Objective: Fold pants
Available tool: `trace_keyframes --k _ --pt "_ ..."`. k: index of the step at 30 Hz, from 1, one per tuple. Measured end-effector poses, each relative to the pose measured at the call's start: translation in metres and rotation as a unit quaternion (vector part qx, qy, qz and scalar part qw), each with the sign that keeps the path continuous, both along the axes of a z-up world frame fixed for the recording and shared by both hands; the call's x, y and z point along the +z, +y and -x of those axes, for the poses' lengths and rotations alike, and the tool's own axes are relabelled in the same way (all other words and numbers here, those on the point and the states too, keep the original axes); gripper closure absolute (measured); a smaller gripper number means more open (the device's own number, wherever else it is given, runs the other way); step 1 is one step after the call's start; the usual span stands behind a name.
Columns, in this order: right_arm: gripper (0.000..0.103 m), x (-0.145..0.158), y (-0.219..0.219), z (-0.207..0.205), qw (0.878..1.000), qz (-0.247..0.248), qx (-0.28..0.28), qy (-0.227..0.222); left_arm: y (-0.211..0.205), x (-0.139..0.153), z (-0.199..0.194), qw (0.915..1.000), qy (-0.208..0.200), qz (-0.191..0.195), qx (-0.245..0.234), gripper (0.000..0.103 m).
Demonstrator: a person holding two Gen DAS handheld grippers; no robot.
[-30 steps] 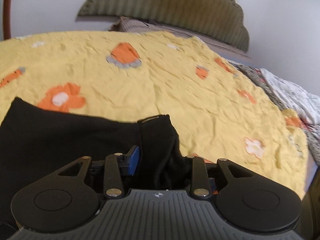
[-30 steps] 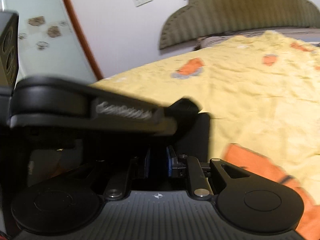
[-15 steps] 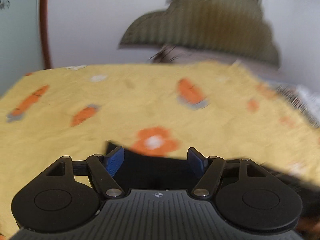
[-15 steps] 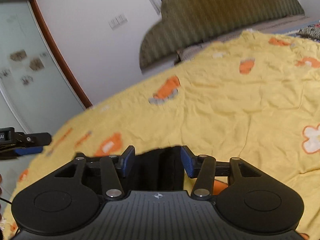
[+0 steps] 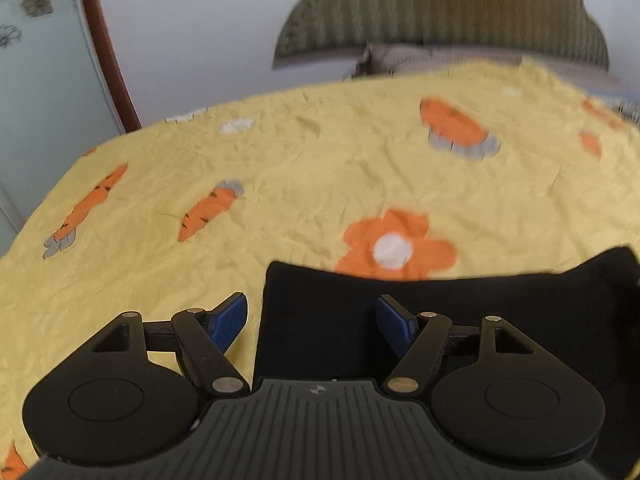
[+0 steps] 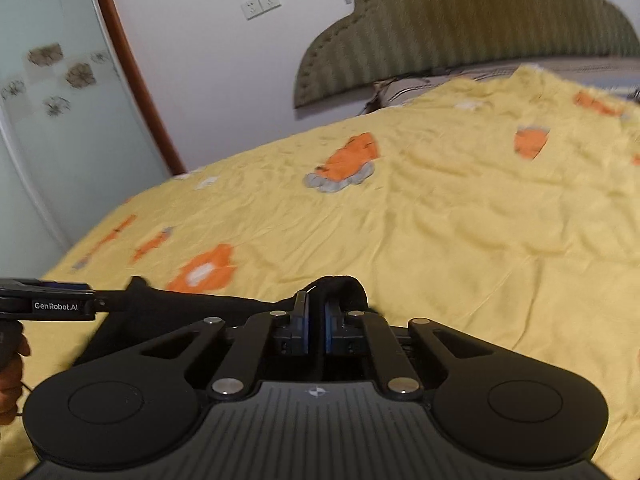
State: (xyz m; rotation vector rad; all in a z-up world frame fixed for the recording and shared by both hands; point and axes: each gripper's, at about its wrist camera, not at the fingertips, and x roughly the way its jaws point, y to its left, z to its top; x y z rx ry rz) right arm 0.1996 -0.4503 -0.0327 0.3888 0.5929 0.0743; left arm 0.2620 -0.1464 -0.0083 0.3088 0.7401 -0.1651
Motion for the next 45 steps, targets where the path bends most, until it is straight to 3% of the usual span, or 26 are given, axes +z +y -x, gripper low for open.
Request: trace_keyframes --k 3,5,7,8,11,13,15,17,20,22,24,28,31,35,40,43,45 --pt "0.087 -0.006 0.003 -0.006 0.999 0.019 0.01 0.025 0.002 -0.005 0.003 0.9999 0.011 -0.005 -0.009 0.03" --pt "0.079 0.007 0.006 0.012 0.998 0.058 -0.023 0.007 0.009 0.002 0.015 0.9998 -0.002 0.013 -0.016 0.027" --pt "0.079 0.022 0.014 0.033 0.992 0.113 -0.052 -0.019 0.013 0.004 0.021 0.9995 -0.006 0.023 -0.021 0.021" --pt "0.079 0.026 0.019 0.04 0.992 0.119 -0.04 -0.025 0.012 0.001 0.021 0.9996 -0.002 0.02 -0.022 0.019" --pt "0.078 0.019 0.032 0.049 0.996 0.068 0.05 -0.005 0.005 -0.018 0.015 0.9991 0.027 -0.009 -0.031 0.021" --pt "0.079 0.004 0.044 0.049 0.992 0.116 0.055 0.02 0.013 -0.013 0.024 0.9992 0.028 0.017 -0.024 0.023" --pt "0.07 0.001 0.043 0.057 0.987 0.155 0.006 0.025 0.024 -0.005 0.037 0.997 0.046 0.054 -0.033 0.023" --pt "0.07 0.008 0.044 0.069 0.985 0.169 -0.03 0.021 0.039 0.001 0.056 0.9931 0.062 0.094 -0.033 0.022" --pt "0.07 0.019 0.057 0.09 0.99 0.141 0.008 -0.016 0.056 -0.002 0.087 0.9871 0.085 0.131 -0.037 0.021" --pt "0.07 0.013 0.068 0.091 0.992 0.119 0.05 -0.007 0.056 -0.014 0.097 0.9896 0.087 0.108 -0.037 0.019" --pt "0.071 0.0 0.073 0.086 0.99 0.134 0.049 0.013 0.058 -0.024 0.103 0.9943 0.07 0.076 -0.025 0.019" --pt "0.07 0.012 0.077 0.095 0.988 0.153 0.01 0.002 0.094 -0.005 0.113 0.9928 0.057 0.104 0.014 0.021" --pt "0.07 0.023 0.102 0.104 0.987 0.145 0.066 -0.028 0.121 0.005 0.119 0.9941 0.036 0.094 0.041 0.021" --pt "0.07 0.02 0.138 0.099 0.985 0.109 0.132 -0.034 0.127 0.008 0.14 0.998 0.024 0.05 -0.029 0.02" --pt "0.07 0.016 0.159 0.097 0.982 0.119 0.147 -0.022 0.11 -0.014 0.168 0.9931 0.006 -0.034 -0.112 0.019" --pt "0.07 0.016 0.158 0.097 0.982 0.124 0.143 -0.02 0.104 -0.027 0.163 0.9925 0.002 -0.048 -0.112 0.019" --pt "0.07 0.014 0.157 0.098 0.982 0.125 0.139 -0.016 0.106 -0.031 0.153 0.9952 0.001 -0.044 -0.088 0.021"
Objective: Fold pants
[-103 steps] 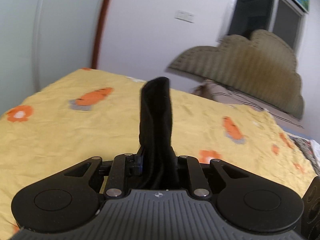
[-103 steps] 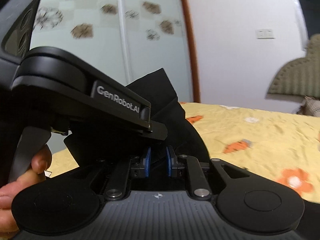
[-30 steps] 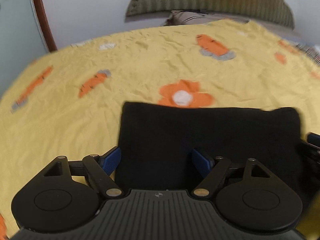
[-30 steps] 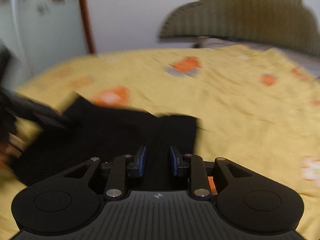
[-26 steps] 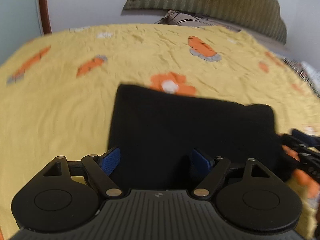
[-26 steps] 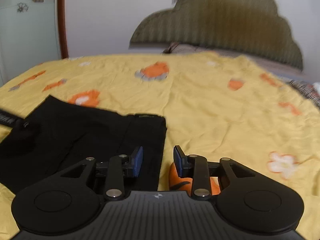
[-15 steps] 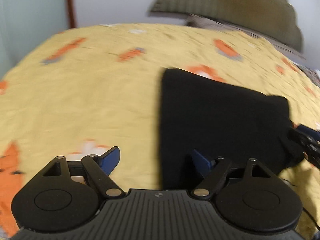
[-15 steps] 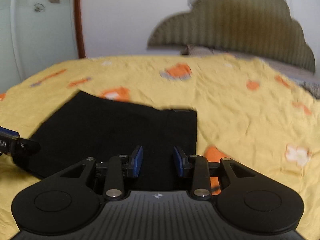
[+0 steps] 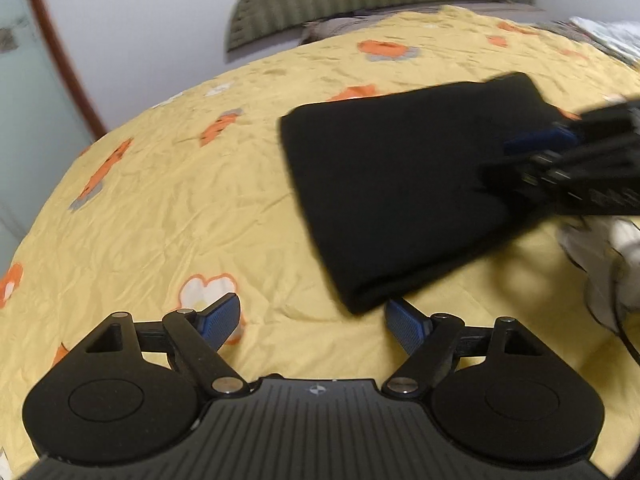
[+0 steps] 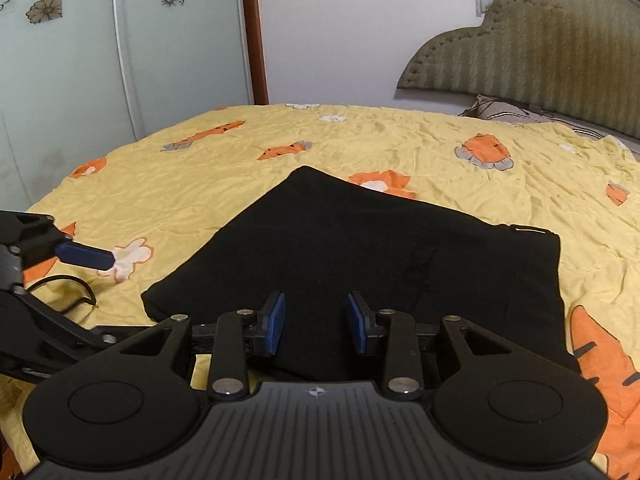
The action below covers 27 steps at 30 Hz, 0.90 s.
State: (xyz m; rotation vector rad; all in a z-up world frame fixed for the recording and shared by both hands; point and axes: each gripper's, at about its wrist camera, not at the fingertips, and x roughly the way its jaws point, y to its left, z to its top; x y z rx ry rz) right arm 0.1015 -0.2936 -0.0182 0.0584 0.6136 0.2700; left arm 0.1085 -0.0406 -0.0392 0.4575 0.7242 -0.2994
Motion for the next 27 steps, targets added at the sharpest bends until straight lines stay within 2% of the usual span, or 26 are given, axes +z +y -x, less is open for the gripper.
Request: trace_keyframes --k 1,4,6,8,10,12,14,16,18,19,20,21,23,25,27 --pt "0.07 0.0 0.0 0.0 1.0 0.0 -0.002 0.001 0.004 0.0 -0.006 0.9997 0.007 0.011 0.02 0.021" --pt "0.07 -0.003 0.0 -0.002 1.0 0.005 -0.008 0.004 0.03 0.004 -0.017 0.9926 0.056 0.088 0.062 0.021" --pt "0.07 -0.004 -0.002 -0.001 1.0 0.009 -0.009 0.006 0.04 0.006 -0.017 0.9882 0.075 0.109 0.078 0.022" --pt "0.069 0.0 -0.008 0.002 1.0 0.003 -0.011 0.0 0.04 0.016 -0.009 0.9897 0.066 0.101 0.076 0.032" --pt "0.069 0.005 -0.017 0.004 1.0 -0.01 -0.021 -0.011 0.036 0.029 0.0 0.9917 0.041 0.104 0.064 0.03" --pt "0.069 0.006 -0.025 0.001 0.999 -0.017 -0.032 -0.012 0.031 0.04 -0.002 0.9897 0.031 0.129 0.054 0.028" --pt "0.069 0.002 -0.028 -0.003 0.999 -0.007 -0.041 0.0 0.023 0.043 -0.016 0.9841 0.035 0.164 0.058 0.026" --pt "0.069 -0.003 -0.032 -0.003 0.999 0.004 -0.05 0.008 0.009 0.036 -0.034 0.9808 0.054 0.18 0.051 0.024" --pt "0.069 0.0 -0.047 0.004 0.998 -0.022 -0.062 0.001 0.0 0.021 -0.052 0.9786 0.089 0.174 0.063 0.026" --pt "0.068 0.002 -0.059 0.006 0.997 -0.04 -0.073 0.0 -0.001 0.015 -0.061 0.9766 0.096 0.181 0.064 0.024" --pt "0.061 0.003 -0.074 0.008 0.994 -0.056 -0.089 0.0 0.001 0.012 -0.069 0.9744 0.1 0.191 0.063 0.022" --pt "0.05 0.003 -0.09 0.009 0.992 -0.069 -0.109 0.0 0.003 0.009 -0.077 0.9724 0.106 0.196 0.069 0.015" --pt "0.038 -0.002 -0.12 0.005 0.987 -0.1 -0.128 0.007 0.009 0.006 -0.091 0.9655 0.123 0.212 0.088 0.01" --pt "0.037 -0.014 -0.146 -0.007 0.98 -0.142 -0.134 0.04 0.012 0.004 -0.1 0.9578 0.138 0.235 0.091 0.01" --pt "0.037 -0.027 -0.162 -0.02 0.973 -0.182 -0.128 0.068 0.013 0.002 -0.104 0.9544 0.145 0.248 0.079 0.002"
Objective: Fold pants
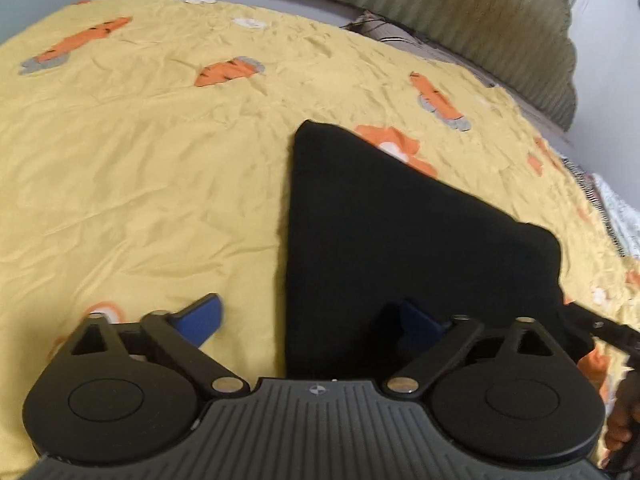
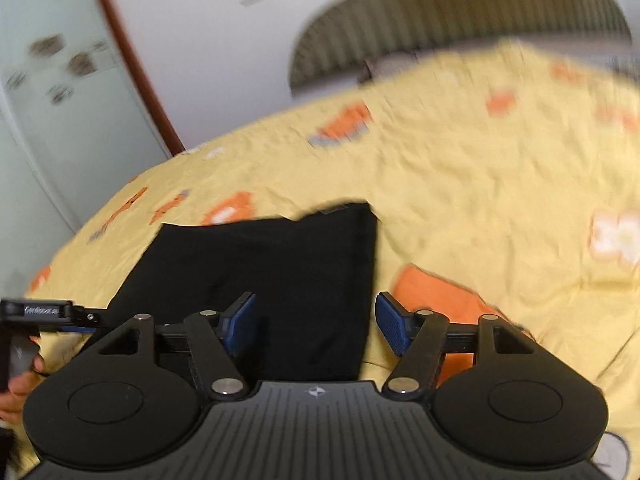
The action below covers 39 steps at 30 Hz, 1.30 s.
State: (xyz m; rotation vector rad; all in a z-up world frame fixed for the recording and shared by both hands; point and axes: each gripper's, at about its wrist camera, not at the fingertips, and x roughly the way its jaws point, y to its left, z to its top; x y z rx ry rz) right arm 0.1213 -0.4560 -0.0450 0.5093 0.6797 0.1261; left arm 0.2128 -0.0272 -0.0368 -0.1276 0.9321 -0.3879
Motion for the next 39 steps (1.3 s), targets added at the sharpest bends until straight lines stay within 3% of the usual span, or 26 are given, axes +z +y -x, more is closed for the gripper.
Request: trace_keyframes --k 5,10,11,13,14,15,17,20,27,31,33,34,35,36,37,39 --pt "0.037 -0.022 -0.016 -0.018 0.993 -0.104 0.049 -0.005 -0.012 -0.006 -0.009 0.9985 -0.011 0.013 -0.051 0.002" --pt "0.038 -0.034 -0.032 -0.032 0.979 -0.187 0.077 -0.001 -0.017 -0.008 -0.011 0.9962 -0.002 0.051 -0.07 0.006" --pt "0.039 -0.034 -0.031 -0.034 0.98 -0.182 0.081 -0.002 -0.018 -0.008 -0.011 0.9966 -0.004 0.051 -0.064 0.011" --pt "0.05 -0.033 -0.026 -0.039 0.982 -0.168 0.081 0.005 -0.02 -0.007 -0.01 0.9978 -0.011 0.038 -0.054 0.031" --pt "0.062 -0.033 -0.024 -0.041 0.984 -0.159 0.079 0.009 -0.021 -0.005 -0.009 0.9983 -0.013 0.027 -0.05 0.053" --pt "0.065 -0.034 -0.023 -0.042 0.984 -0.158 0.078 0.01 -0.02 -0.004 -0.008 0.9986 -0.016 0.019 -0.047 0.065" --pt "0.069 -0.034 -0.021 -0.041 0.985 -0.153 0.075 0.008 -0.015 -0.002 -0.008 0.9985 -0.014 0.032 -0.041 0.076" --pt "0.073 -0.031 -0.015 -0.037 0.988 -0.142 0.064 0.002 -0.011 0.005 -0.002 0.9983 -0.028 0.04 -0.03 0.082" --pt "0.079 0.001 0.008 -0.033 0.985 -0.151 0.079 -0.036 -0.002 0.046 0.04 0.9933 -0.114 -0.012 -0.016 0.085" --pt "0.079 0.011 0.035 -0.042 0.979 -0.158 0.116 -0.051 0.022 0.059 0.048 0.9913 -0.127 -0.033 0.015 0.084" --pt "0.078 0.004 0.045 -0.05 0.982 -0.153 0.107 -0.036 0.029 0.049 0.037 0.9934 -0.098 -0.055 0.021 0.061" --pt "0.077 -0.001 0.049 -0.054 0.985 -0.139 0.097 -0.02 0.033 0.043 0.03 0.9942 -0.078 -0.068 0.031 0.06" --pt "0.07 -0.006 0.054 -0.058 0.991 -0.105 0.083 0.002 0.039 0.038 0.025 0.9934 -0.057 -0.085 0.052 0.06" --pt "0.057 -0.008 0.059 -0.058 0.995 -0.063 0.069 0.021 0.044 0.038 0.022 0.992 -0.047 -0.094 0.07 0.058" --pt "0.054 -0.006 0.06 -0.055 0.997 -0.04 0.063 0.023 0.052 0.039 0.021 0.9916 -0.046 -0.09 0.08 0.057" --pt "0.053 0.005 0.056 -0.04 0.999 -0.013 0.049 0.002 0.062 0.048 0.018 0.9926 -0.049 -0.065 0.09 0.039"
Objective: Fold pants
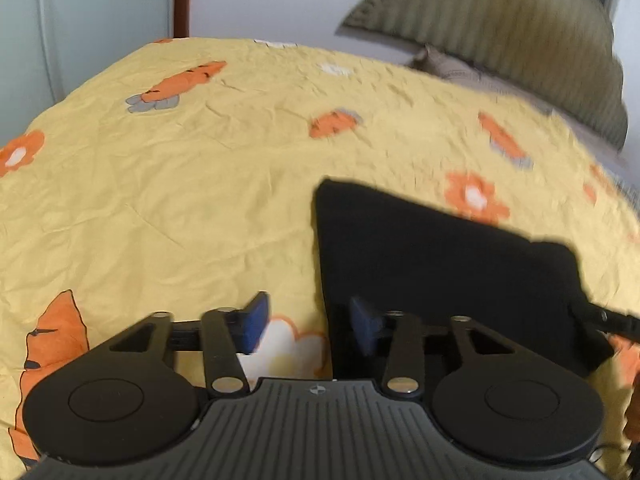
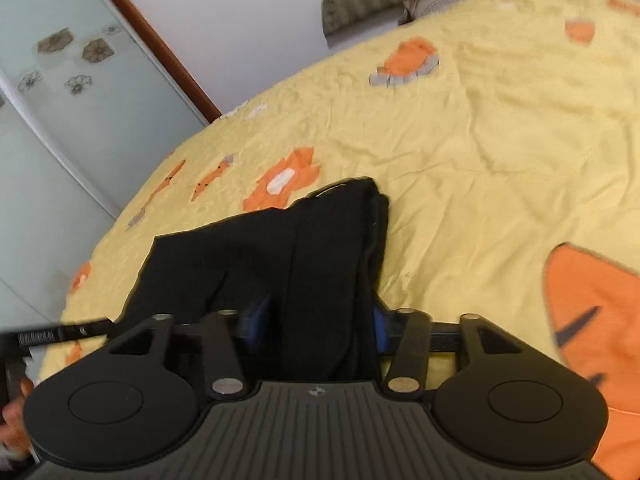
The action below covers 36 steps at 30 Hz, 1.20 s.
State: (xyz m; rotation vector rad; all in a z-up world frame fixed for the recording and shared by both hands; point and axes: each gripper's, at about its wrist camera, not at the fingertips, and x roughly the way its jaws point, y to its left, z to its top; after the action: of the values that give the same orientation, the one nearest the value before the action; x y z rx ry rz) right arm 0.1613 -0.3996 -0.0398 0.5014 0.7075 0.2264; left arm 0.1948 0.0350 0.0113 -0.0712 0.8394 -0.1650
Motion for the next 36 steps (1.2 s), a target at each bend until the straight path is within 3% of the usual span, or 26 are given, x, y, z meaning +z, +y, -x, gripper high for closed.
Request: trace_keyframes --k 3,6,9,11,13,16,19,22,24,26,28,32,36 --pt "0.051 0.03 0.003 0.014 0.994 0.083 -0.038 -0.059 -0.011 0.014 -0.007 0.9995 -0.033 0.004 0.0 0.023" --pt "0.051 0.046 0.02 0.0 0.991 0.099 0.017 -0.087 -0.049 0.014 -0.018 0.997 -0.052 -0.026 -0.05 0.01" --pt "0.054 0.036 0.042 -0.039 0.992 0.074 0.079 -0.06 -0.084 -0.006 -0.035 0.995 -0.041 -0.059 -0.07 0.011" --pt "0.055 0.017 0.047 -0.063 0.993 0.082 0.079 -0.027 -0.097 -0.027 -0.046 0.9923 -0.03 -0.1 -0.066 0.017" --pt "0.062 0.012 0.045 -0.071 0.994 0.086 0.065 -0.023 -0.102 -0.036 -0.047 0.9885 -0.032 -0.138 -0.052 0.017" --pt "0.061 0.031 0.053 -0.049 0.991 0.111 0.06 -0.053 -0.096 -0.025 -0.033 0.9882 -0.062 -0.131 -0.05 0.016" --pt "0.06 0.041 0.068 -0.016 0.983 0.154 0.06 -0.081 -0.094 -0.024 -0.023 0.9886 -0.063 -0.13 -0.044 0.016" --pt "0.058 0.025 0.082 -0.008 0.982 0.161 0.072 -0.062 -0.094 -0.03 -0.021 0.9928 -0.048 -0.105 -0.03 0.009" --pt "0.059 0.012 0.087 -0.011 0.981 0.176 0.068 -0.051 -0.097 -0.034 -0.018 0.9931 -0.039 -0.109 -0.019 0.009" --pt "0.059 0.017 0.089 -0.008 0.983 0.17 0.05 -0.055 -0.098 -0.034 -0.008 0.9921 -0.054 -0.113 -0.009 0.01" --pt "0.056 0.026 0.093 0.002 0.983 0.17 0.026 -0.068 -0.095 -0.031 0.005 0.9919 -0.066 -0.109 -0.004 0.01" --pt "0.036 0.033 0.108 0.036 0.981 0.169 0.001 -0.094 -0.084 -0.03 0.028 0.9943 -0.07 -0.081 0.008 0.01" --pt "0.035 0.031 0.126 0.055 0.978 0.185 0.008 -0.097 -0.075 -0.037 0.05 0.9949 -0.074 -0.068 0.016 0.009"
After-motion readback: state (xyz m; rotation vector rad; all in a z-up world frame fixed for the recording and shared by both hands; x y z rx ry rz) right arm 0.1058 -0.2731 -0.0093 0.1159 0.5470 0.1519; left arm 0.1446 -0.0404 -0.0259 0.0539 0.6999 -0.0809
